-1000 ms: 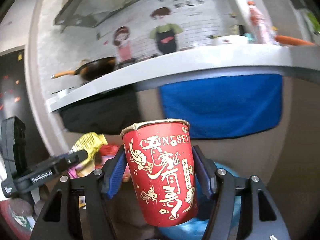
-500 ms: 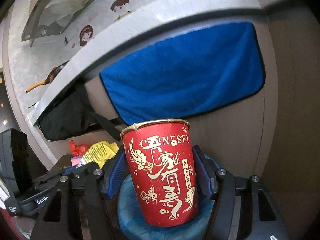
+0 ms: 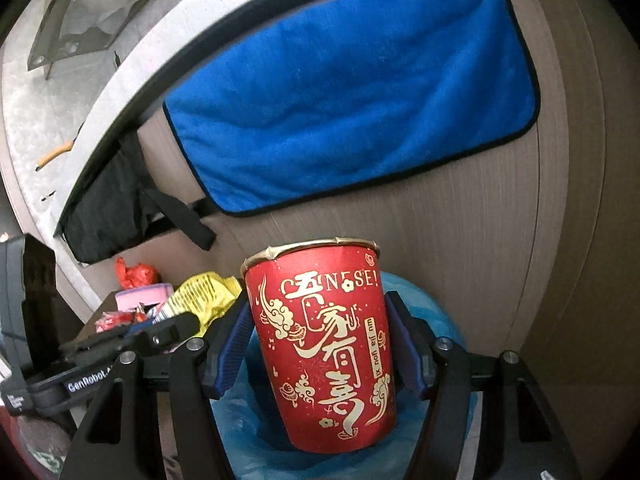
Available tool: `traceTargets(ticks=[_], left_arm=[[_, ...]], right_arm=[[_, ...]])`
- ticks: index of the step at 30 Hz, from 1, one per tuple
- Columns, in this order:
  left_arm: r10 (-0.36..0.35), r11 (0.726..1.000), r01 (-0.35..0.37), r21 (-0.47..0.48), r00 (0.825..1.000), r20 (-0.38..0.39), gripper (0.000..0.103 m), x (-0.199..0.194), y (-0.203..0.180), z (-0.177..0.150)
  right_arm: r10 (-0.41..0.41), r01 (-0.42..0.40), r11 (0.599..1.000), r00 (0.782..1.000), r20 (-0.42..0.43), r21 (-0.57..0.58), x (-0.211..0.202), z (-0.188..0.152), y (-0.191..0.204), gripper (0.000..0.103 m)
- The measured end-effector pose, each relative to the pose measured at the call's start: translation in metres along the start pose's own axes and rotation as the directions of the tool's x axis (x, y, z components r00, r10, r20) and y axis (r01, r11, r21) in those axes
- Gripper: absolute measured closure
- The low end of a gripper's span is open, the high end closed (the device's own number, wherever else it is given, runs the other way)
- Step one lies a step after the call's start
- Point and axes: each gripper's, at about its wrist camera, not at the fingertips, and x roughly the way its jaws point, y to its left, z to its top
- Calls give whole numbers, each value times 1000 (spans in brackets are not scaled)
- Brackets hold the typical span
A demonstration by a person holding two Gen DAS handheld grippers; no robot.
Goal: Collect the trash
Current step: 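Carry the wrapper and red cup over the blue bin and open both tools, then move both open tools back over the trash pile on the table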
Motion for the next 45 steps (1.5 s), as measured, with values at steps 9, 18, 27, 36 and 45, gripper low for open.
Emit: traceTargets(ticks=[9,18,27,36,45], left_arm=[[-78,996,78,-52,997,-9,57,13,11,3],[-39,991,45,-128,998,53,34,-15,41,15],[30,991,-7,-137,986,162,34,-93,82,7],[176,977,-142,-157,958,226,34,-196,139,-35],[341,908,-270,-320,921,189,34,-269,229,-104]], right_arm=[[-15,15,1000,1000,-27,-11,9,0,-6,40],[-25,25,1000,999,26,9,-5,0,-7,20],[-103,110,989,992,69,-99,-46,-2,38,20],[-42,47,988,999,34,-150,-63,-18,107,20],[59,-69,956,997,-42,-287,-65,-44,205,20]])
